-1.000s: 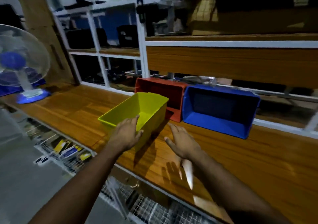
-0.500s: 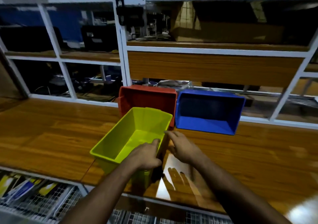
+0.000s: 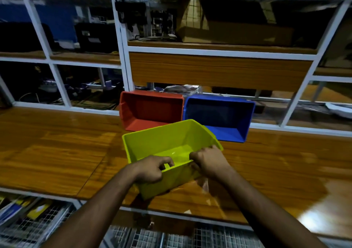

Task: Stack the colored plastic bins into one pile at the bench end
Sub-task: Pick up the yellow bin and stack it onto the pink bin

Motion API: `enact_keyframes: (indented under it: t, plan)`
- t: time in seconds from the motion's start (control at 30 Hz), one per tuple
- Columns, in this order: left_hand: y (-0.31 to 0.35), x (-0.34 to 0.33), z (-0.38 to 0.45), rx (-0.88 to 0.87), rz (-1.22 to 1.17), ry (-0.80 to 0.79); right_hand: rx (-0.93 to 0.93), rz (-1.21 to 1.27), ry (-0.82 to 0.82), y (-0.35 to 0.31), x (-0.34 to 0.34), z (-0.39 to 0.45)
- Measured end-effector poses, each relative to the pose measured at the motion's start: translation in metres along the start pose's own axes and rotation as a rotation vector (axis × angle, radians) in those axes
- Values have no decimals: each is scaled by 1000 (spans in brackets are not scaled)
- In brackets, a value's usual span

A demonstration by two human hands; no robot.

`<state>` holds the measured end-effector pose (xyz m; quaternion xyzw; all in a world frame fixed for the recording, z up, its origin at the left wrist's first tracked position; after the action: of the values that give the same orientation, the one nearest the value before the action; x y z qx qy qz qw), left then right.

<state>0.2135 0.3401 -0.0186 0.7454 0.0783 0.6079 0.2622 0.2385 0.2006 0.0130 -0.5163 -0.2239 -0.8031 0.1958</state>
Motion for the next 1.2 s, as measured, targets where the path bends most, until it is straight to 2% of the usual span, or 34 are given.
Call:
enact_keyframes:
  t: [0.17, 0.3, 0.4, 0.47, 0.5, 0.6, 0.67, 0.77, 0.8, 0.83, 0.9, 1.0, 1.1, 1.2]
  plan:
    - [-4, 10, 25, 9, 56, 183, -55, 12, 29, 13, 6, -17]
    - [4, 30, 26, 18, 343, 494, -110, 41, 18, 14, 6, -24]
    - [12, 43, 8, 101, 257, 807, -148, 74, 16, 9, 9, -24]
    - [7, 41, -3, 238, 100, 943, -206, 109, -1, 6, 9, -23]
    - [0, 32, -2, 323, -48, 923, -250, 142, -13, 3, 8, -21]
    - [-11, -23, 12, 568, -698, 628, -384, 291, -32, -5, 5, -14]
    - [-7, -41, 19, 579, -894, 545, -450, 443, -29, -11, 4, -10]
    - [-13, -30, 24, 515, -808, 605, -568, 834, -126, -12, -4, -9]
    - [-17, -25, 27, 494, -734, 611, -588, 888, -134, -6, -6, -9]
    - [-20, -22, 29, 470, -683, 598, -585, 847, -107, 7, -6, -8]
    - [-23, -17, 35, 426, -624, 568, -553, 590, -33, 43, 1, -6]
    - [-21, -4, 29, 433, -643, 568, -592, 331, 41, 96, 13, -18]
    - [-26, 0, 32, 448, -697, 543, -690, 292, 42, 131, 9, -37]
    - [-22, 1, 31, 457, -818, 497, -834, 394, -6, 149, -9, -57]
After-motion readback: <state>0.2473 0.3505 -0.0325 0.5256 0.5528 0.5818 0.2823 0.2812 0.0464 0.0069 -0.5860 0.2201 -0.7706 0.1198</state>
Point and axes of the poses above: each hand's wrist, its own z-axis towards the middle knuckle, its own x-axis out of the back of the hand, y = z × x, the point moved 10 cm from there along z, towards the middle knuckle, and after that the axes turned 14 degrees about y, right-handed, at the moved point
